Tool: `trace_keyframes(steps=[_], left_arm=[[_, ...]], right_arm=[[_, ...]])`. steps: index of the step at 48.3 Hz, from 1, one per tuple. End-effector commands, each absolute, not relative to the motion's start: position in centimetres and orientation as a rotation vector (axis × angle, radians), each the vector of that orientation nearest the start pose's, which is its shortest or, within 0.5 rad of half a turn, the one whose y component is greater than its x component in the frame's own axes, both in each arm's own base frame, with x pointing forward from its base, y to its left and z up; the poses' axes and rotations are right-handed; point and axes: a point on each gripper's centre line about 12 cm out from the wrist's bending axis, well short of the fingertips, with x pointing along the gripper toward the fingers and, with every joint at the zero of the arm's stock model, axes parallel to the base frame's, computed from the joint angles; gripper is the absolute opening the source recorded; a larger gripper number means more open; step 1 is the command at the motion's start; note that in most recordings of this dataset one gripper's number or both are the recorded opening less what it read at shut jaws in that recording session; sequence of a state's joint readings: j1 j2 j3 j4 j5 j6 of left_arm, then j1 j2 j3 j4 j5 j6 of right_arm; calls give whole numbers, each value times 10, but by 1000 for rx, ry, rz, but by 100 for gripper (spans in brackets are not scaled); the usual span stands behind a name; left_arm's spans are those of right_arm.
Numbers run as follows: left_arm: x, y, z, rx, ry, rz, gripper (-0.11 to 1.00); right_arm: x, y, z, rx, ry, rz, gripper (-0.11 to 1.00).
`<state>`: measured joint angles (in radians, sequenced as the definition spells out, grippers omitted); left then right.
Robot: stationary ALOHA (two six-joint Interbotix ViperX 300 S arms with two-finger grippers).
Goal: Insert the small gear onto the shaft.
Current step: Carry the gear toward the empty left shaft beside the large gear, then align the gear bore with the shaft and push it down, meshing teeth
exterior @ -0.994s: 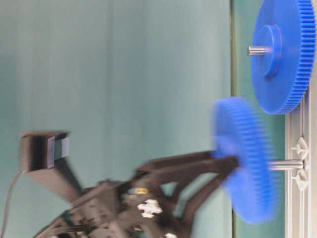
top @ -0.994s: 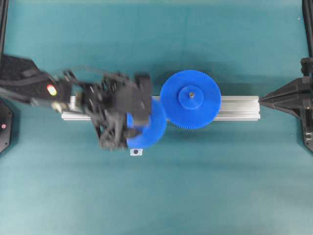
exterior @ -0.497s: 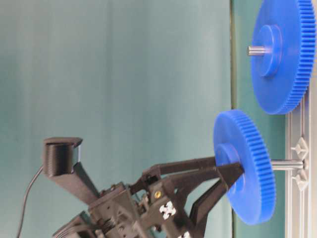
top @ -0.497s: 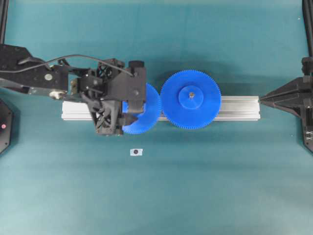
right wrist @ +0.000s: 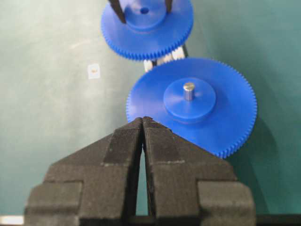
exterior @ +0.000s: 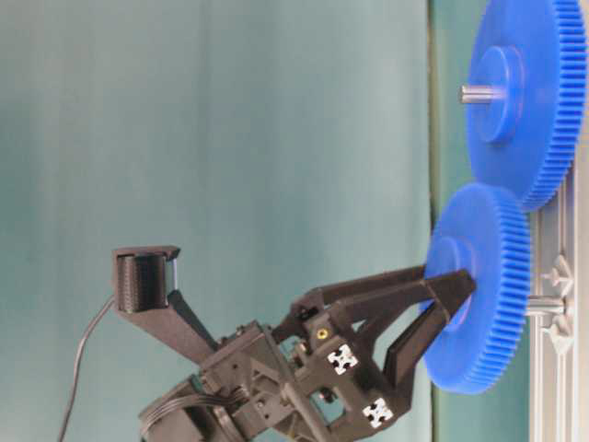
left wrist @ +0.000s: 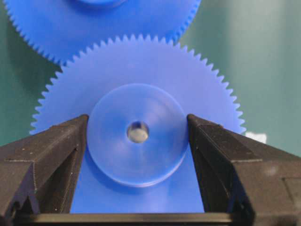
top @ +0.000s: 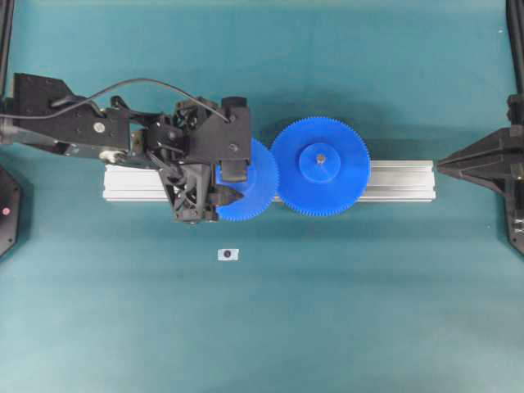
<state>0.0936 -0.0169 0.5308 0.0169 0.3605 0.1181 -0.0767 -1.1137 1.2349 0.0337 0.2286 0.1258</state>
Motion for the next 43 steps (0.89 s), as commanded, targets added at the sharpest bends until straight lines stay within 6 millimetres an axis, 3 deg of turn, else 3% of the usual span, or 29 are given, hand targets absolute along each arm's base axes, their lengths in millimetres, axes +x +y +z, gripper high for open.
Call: trace_keyframes(steps=[1, 31, 43], left_arm=[[391, 39, 197, 91, 866, 38, 71], [373, 38, 203, 87, 995, 30, 71], [376, 37, 203, 109, 999, 17, 71]], right_arm=[[167, -12, 241, 182, 330, -98, 10], [166, -12, 237, 183, 333, -100, 10], [166, -13, 237, 182, 333, -105, 10]])
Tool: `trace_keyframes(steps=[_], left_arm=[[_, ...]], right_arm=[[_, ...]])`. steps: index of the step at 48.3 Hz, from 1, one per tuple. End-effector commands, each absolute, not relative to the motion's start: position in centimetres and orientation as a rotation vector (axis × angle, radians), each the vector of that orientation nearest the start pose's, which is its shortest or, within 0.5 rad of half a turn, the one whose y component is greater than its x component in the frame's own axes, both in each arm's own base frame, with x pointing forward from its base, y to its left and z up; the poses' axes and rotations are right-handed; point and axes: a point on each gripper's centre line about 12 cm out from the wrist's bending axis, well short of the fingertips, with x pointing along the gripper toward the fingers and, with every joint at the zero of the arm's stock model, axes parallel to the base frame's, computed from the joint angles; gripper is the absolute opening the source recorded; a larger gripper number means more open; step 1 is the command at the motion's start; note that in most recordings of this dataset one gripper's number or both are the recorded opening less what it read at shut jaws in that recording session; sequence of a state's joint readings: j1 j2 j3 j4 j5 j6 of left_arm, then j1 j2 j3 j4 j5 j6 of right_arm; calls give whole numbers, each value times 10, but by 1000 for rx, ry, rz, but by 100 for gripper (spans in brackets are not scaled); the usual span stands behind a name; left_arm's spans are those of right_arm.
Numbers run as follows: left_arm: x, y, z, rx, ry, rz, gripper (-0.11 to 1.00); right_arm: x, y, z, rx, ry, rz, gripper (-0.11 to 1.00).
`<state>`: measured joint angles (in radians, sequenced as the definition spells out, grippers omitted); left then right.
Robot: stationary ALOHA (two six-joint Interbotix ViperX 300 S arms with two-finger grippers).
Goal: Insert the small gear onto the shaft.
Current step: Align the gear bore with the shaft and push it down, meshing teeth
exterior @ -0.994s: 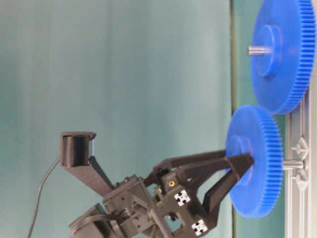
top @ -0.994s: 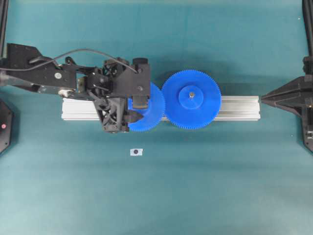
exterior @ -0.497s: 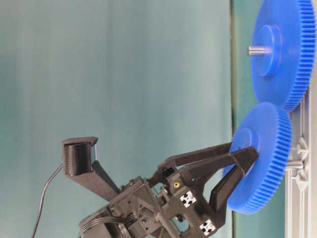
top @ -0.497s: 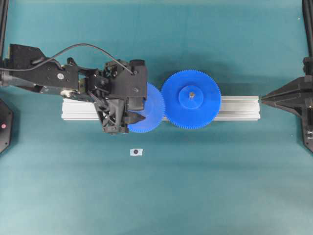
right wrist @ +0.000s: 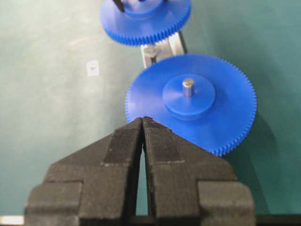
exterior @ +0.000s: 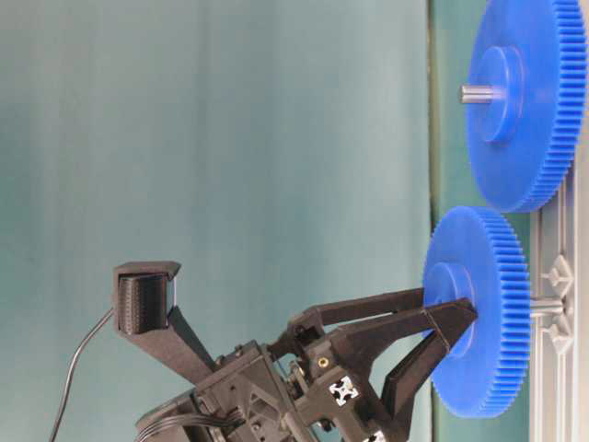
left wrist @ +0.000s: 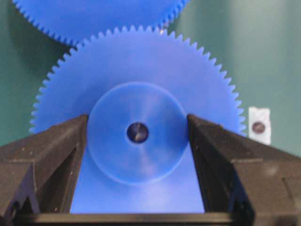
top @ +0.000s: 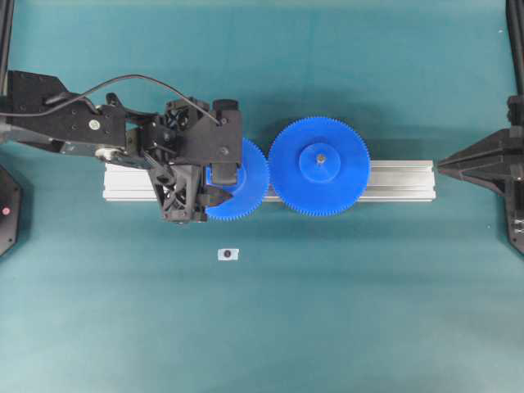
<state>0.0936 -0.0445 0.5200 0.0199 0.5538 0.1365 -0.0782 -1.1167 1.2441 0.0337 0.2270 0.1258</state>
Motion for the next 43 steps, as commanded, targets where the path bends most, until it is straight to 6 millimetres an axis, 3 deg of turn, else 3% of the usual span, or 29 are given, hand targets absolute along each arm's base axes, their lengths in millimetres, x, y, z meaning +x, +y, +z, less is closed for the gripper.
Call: trace_keyframes(steps=[1, 18, 43], left_arm=[[377, 38, 203, 111, 999, 16, 71], [392, 39, 197, 146, 1028, -8, 71], [387, 39, 204, 146, 1047, -9, 71]], right_arm=[[166, -13, 238, 183, 330, -104, 10], [166, -13, 237, 183, 333, -105, 10], [166, -13, 238, 184, 331, -106, 10]])
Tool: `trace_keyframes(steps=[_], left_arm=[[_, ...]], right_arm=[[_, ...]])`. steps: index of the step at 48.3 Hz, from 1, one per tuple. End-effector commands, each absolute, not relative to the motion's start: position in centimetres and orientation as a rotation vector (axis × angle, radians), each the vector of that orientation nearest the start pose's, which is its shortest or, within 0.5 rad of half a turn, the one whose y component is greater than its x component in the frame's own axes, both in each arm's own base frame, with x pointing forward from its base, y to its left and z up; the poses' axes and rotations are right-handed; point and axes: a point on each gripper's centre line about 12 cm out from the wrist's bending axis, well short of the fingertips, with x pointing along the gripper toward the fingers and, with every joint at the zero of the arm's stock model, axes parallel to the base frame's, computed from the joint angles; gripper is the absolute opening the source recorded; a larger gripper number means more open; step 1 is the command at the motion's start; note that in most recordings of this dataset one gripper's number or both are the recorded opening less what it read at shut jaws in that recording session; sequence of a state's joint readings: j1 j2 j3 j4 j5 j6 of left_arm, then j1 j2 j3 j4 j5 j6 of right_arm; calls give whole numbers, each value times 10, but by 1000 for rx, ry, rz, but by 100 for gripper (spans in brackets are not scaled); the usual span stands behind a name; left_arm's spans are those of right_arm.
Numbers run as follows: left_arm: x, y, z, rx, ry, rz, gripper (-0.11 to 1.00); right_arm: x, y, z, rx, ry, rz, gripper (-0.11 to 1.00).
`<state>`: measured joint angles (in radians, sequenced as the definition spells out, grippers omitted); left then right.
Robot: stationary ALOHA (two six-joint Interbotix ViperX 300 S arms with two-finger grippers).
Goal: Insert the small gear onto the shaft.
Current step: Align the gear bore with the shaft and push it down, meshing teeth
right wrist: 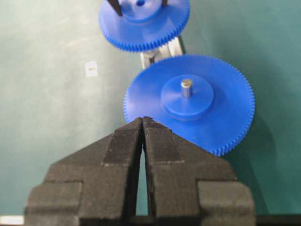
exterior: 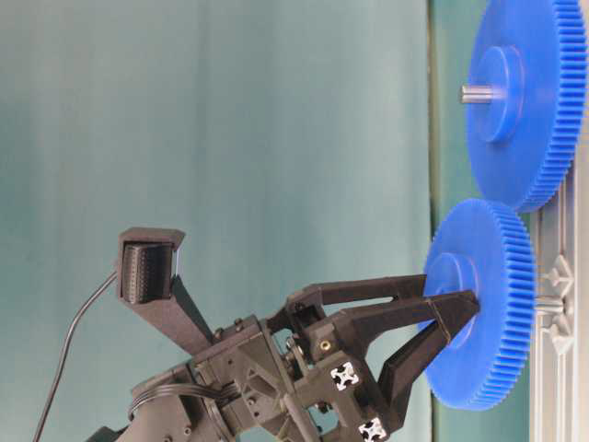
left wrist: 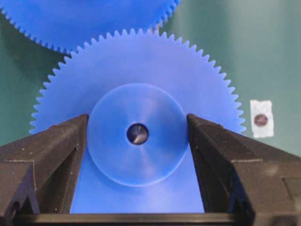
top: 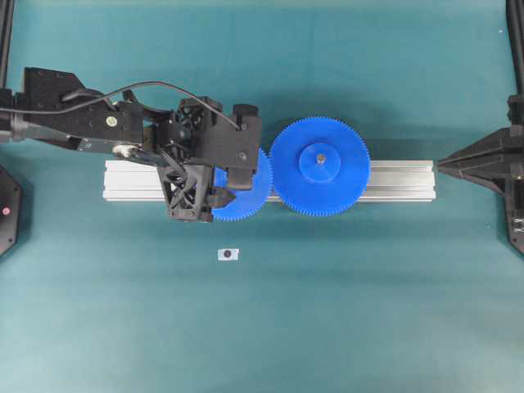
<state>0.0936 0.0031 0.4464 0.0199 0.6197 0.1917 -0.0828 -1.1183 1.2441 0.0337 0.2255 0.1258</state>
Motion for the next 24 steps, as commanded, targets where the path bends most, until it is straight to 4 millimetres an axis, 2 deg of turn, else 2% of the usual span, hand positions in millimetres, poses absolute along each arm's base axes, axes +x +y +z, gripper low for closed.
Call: trace_keyframes(steps=[1, 10, 18, 24], left_arm=[[386, 39, 204, 144, 1048, -9, 71], [386, 39, 208, 147, 1038, -8, 72], [386, 39, 210, 142, 1030, -5, 85], [387, 39, 211, 148, 1025, -7, 86]], right_arm=[[166, -13, 238, 184, 330, -106, 10], [166, -13, 237, 183, 331, -105, 10], [166, -13, 237, 183, 333, -105, 10], [166, -13, 238, 183, 331, -105, 10]])
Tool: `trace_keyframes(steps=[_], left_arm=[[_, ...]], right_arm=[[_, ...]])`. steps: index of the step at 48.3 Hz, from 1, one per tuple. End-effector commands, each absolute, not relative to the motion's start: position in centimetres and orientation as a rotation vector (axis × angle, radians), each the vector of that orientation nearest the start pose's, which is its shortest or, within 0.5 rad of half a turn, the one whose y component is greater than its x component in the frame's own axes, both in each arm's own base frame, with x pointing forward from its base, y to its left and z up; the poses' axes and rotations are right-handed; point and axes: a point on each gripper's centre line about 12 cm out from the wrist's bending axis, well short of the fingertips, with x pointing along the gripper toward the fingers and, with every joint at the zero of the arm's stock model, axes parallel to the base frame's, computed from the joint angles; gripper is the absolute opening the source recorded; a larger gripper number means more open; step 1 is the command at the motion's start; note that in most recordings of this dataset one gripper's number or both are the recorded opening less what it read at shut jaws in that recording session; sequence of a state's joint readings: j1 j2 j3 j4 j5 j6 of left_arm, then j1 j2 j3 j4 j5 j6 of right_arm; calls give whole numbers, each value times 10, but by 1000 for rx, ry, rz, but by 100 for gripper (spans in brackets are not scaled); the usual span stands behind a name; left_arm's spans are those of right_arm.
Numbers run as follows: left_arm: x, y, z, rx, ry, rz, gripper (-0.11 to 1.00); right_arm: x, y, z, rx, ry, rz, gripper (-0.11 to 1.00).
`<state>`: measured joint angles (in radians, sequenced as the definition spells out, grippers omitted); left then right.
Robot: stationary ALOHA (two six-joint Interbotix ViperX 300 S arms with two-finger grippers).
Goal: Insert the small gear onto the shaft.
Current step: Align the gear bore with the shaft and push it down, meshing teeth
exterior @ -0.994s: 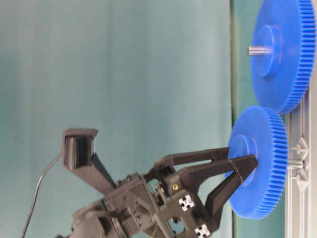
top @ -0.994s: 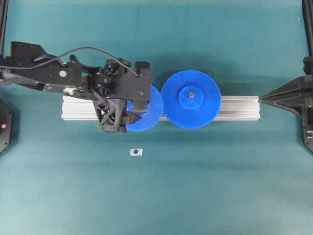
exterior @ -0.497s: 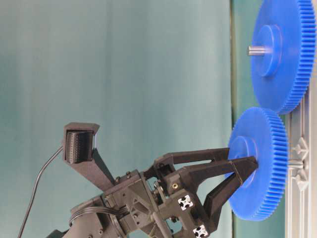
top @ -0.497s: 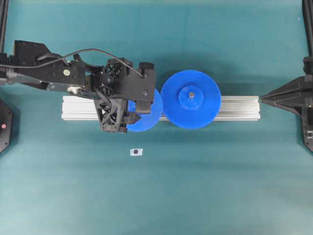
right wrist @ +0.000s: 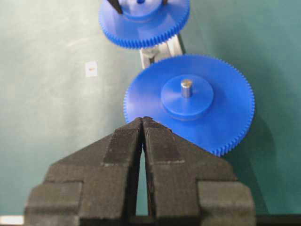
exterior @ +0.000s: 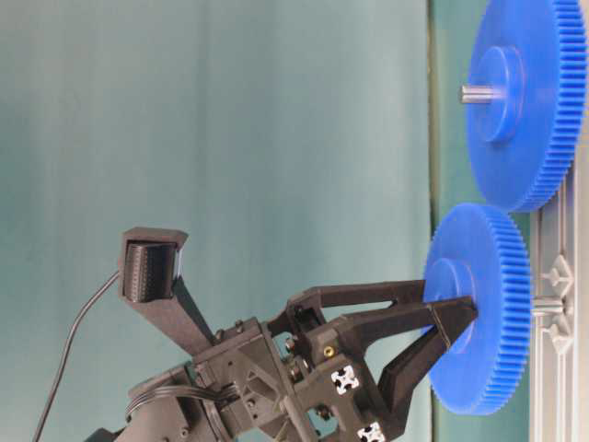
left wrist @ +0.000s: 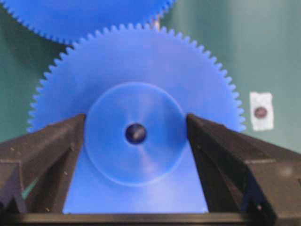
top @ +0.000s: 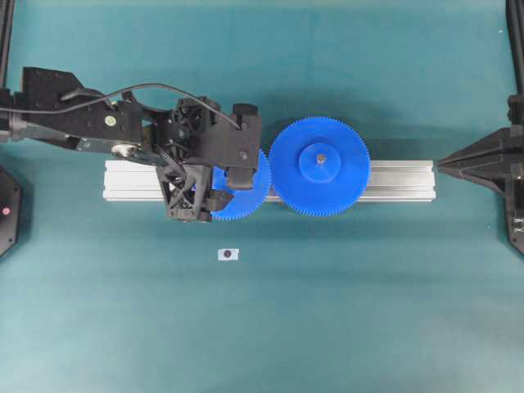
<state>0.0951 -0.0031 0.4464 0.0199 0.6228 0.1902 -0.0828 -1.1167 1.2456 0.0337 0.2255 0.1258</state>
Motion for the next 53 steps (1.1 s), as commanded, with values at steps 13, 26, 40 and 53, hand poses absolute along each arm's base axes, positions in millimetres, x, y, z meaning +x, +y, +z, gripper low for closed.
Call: trace_keyframes(steps=[13, 26, 40, 53], left_arm=[[385, 43, 216, 142, 1017, 4, 86], [388, 53, 231, 137, 978, 31, 86], [387, 51, 223, 131, 999, 27, 86], [382, 40, 211, 135, 1028, 1, 86]], right_arm=[[166, -13, 237, 184, 331, -106, 10], [166, -13, 236, 184, 336, -106, 10], [166, -13, 235, 184, 338, -105, 10], [166, -13, 235, 184, 338, -105, 10]])
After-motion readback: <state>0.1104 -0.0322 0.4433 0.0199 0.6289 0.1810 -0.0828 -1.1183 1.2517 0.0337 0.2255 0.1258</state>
